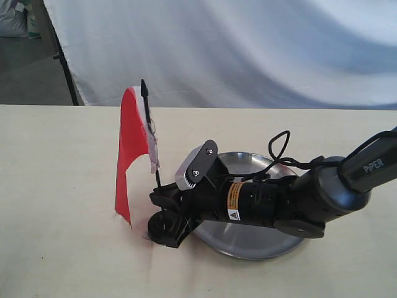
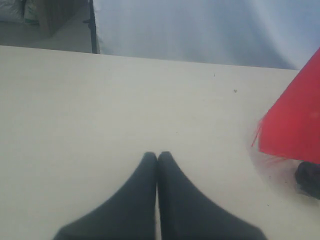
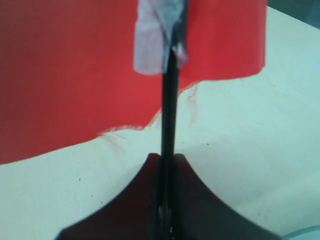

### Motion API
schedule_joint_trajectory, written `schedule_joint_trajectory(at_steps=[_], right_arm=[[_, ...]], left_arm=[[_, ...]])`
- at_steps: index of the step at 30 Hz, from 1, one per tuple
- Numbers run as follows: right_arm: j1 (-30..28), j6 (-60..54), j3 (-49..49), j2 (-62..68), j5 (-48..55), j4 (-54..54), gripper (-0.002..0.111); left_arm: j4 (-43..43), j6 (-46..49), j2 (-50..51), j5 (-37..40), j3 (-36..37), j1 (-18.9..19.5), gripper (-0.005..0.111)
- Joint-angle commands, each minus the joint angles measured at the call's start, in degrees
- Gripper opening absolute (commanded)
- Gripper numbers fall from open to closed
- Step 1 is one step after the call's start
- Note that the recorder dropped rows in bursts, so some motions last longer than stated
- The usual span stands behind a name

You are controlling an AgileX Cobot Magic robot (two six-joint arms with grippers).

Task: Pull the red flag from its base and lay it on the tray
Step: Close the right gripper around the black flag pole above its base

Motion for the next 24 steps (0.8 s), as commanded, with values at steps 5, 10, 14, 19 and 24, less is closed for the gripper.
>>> schedule_joint_trajectory(at_steps=[5, 10, 14, 19, 24], right_arm=[[0.46, 9.49, 0.02, -0.08, -3.29, 3.65, 0.000], [0.46, 8.73, 0.02, -0.08, -3.17, 3.29, 0.000], [0.57, 0.57, 0.02, -0.08, -2.17, -0.57, 0.000], [0.57, -4.00, 0.02, -0.08, -2.29, -0.72, 0.000], [0.57, -5.12, 0.02, -0.08, -5.03, -0.94, 0.000]], left_arm=[[-0.43, 0.15, -0.22, -0.13, 0.19, 0.18, 0.000], [-0.43, 0.15, -0.22, -0.13, 0.19, 0.18, 0.000], [-0.43, 0.15, -0.22, -0.13, 0.19, 0.18, 0.000], [-0.43, 0.15, -0.22, -0.13, 0.19, 0.18, 0.000], [-0.43, 0.15, -0.22, -0.13, 0.19, 0.18, 0.000]])
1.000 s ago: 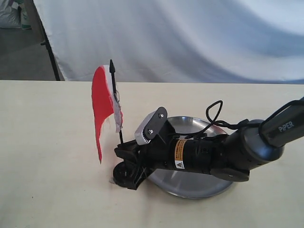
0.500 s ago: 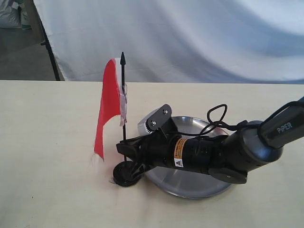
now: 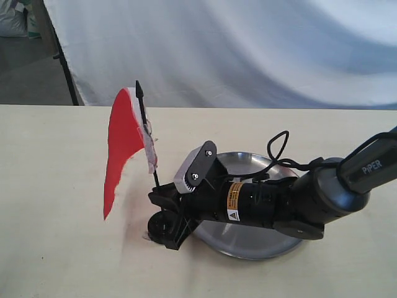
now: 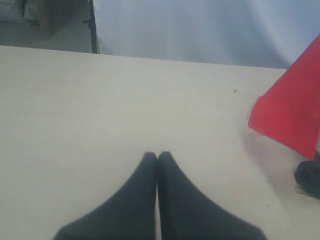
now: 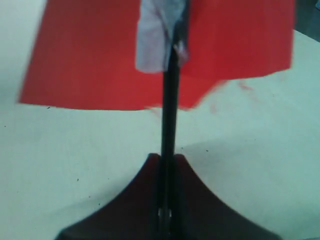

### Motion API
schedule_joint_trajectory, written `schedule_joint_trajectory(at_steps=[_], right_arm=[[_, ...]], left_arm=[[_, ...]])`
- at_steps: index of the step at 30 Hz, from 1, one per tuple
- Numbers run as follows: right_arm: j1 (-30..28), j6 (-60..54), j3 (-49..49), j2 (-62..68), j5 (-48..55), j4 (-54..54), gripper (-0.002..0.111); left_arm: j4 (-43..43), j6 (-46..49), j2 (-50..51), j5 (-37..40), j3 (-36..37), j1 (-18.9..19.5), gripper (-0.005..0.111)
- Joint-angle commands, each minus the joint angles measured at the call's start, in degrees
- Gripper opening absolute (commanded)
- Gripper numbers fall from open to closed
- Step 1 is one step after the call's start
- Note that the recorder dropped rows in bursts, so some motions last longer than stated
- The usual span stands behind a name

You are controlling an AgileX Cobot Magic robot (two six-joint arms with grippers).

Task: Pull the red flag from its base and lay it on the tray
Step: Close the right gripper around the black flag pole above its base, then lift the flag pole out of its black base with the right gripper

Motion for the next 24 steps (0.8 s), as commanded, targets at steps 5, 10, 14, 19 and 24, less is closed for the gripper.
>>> schedule_joint_trajectory(at_steps=[5, 10, 14, 19, 24], right_arm=[[0.47, -0.86, 0.02, -0.18, -7.43, -1.90, 0.000], [0.47, 1.92, 0.13, -0.18, -8.25, -1.90, 0.000], [0.47, 3.28, 0.13, -0.18, -8.74, -0.23, 0.000], [0.47, 6.12, 0.13, -0.18, -10.88, 1.60, 0.000], [0.47, 6.78, 0.13, -0.18, -10.99, 1.49, 0.000]], left_arm=[[-0.43, 0.15, -0.22, -0.13, 0.19, 0.18, 0.000], [-0.43, 0.15, -0.22, -0.13, 0.19, 0.18, 0.000], [-0.43, 0.15, -0.22, -0.13, 0.19, 0.18, 0.000], [-0.43, 0.15, -0.22, -0.13, 0.19, 0.18, 0.000], [-0.43, 0.15, -0.22, -0.13, 0.19, 0.18, 0.000]])
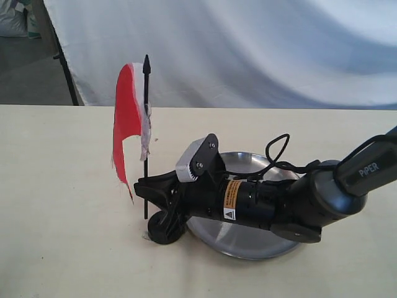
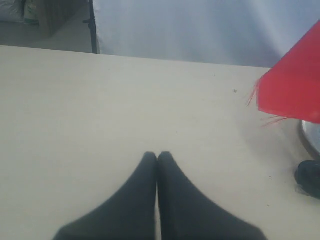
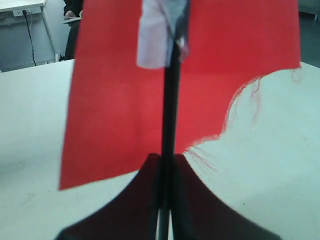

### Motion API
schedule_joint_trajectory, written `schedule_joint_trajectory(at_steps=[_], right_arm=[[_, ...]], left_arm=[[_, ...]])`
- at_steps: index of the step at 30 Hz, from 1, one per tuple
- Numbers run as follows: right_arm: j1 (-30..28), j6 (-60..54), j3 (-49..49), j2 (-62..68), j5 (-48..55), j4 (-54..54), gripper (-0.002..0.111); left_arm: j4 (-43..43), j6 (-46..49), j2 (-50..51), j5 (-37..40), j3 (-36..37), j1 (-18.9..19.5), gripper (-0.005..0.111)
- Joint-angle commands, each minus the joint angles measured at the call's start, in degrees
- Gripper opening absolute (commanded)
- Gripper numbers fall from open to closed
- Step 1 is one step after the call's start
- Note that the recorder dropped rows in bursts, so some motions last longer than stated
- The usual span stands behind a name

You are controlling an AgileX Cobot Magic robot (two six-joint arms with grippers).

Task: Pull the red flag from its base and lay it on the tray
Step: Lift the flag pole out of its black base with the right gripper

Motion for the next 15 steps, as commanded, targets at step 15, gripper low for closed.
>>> schedule_joint_trajectory(at_steps=[15], right_arm=[[-0.47, 19.25, -0.21, -0.39, -0.55, 31.02, 0.000]], left_arm=[[-0.43, 0.15, -0.22, -0.13, 0.19, 0.18, 0.000]])
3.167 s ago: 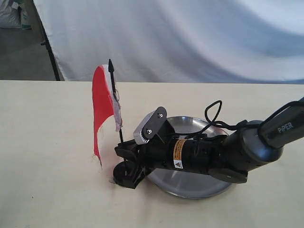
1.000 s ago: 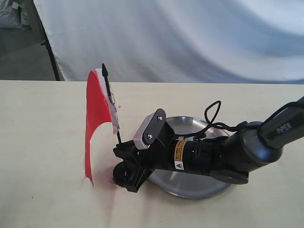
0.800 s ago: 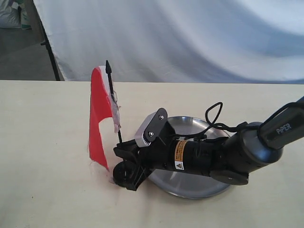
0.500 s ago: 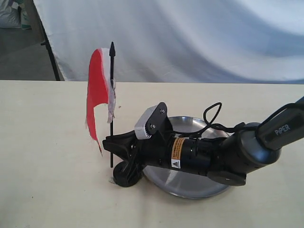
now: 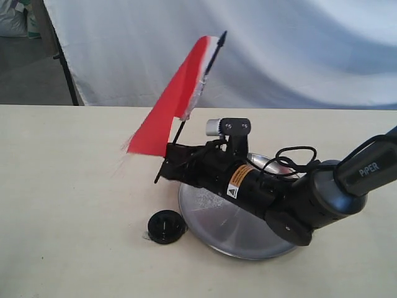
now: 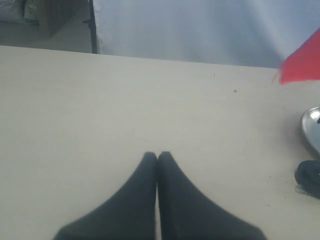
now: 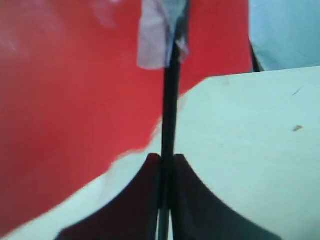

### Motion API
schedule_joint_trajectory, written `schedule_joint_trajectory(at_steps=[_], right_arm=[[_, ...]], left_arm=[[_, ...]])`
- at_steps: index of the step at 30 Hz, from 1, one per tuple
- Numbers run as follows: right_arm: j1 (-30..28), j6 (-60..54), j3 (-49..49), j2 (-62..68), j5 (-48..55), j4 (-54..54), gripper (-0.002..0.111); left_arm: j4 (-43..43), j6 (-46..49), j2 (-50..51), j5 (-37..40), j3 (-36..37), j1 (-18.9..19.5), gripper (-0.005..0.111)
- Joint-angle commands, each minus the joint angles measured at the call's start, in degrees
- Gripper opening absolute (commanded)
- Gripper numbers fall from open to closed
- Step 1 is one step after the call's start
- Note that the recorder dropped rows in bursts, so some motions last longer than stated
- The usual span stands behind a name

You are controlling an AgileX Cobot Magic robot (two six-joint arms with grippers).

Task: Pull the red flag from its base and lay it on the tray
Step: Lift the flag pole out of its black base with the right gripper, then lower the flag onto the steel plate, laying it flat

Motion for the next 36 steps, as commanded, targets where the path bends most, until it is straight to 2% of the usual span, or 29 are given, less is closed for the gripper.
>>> schedule_joint_trajectory(at_steps=[1, 5, 10, 16, 19, 31, 33, 36], right_arm=[[-0.77, 4.79, -0.21, -0.39, -0.19, 8.59, 0.000], [-4.18, 13.26, 0.49, -0.39, 1.39, 7.41, 0.000], [-9.63, 15.86, 6.75, -0.50, -1.50, 3.44, 0.000], [-16.01, 23.37, 11.46, -0.50, -2.46, -12.53, 0.000], [-16.95, 28.55, 11.07, -0.50, -3.37, -18.94, 0.000], [-16.95, 31.25, 11.07, -0.50, 2.32, -23.30, 0.000], [-16.95, 31.99, 11.07, -0.50, 2.44, -24.84, 0.013], [-16.95, 31.99, 11.07, -0.50, 2.54, -26.25, 0.052]], left_arm=[[-0.43, 0.15, -0.22, -0.13, 0.19, 0.18, 0.000], [-0.43, 0.15, -0.22, -0.13, 0.19, 0.18, 0.000], [-0.43, 0.15, -0.22, -0.13, 0.19, 0.18, 0.000], [-0.43, 0.15, -0.22, -0.13, 0.19, 0.18, 0.000], [-0.43, 0.15, -0.22, -0.13, 0.19, 0.18, 0.000], [-0.43, 0.15, -0.22, -0.13, 0.19, 0.18, 0.000], [-0.43, 0.15, -0.22, -0.13, 0.19, 0.18, 0.000], [-0.43, 0.15, -0.22, -0.13, 0.19, 0.18, 0.000]])
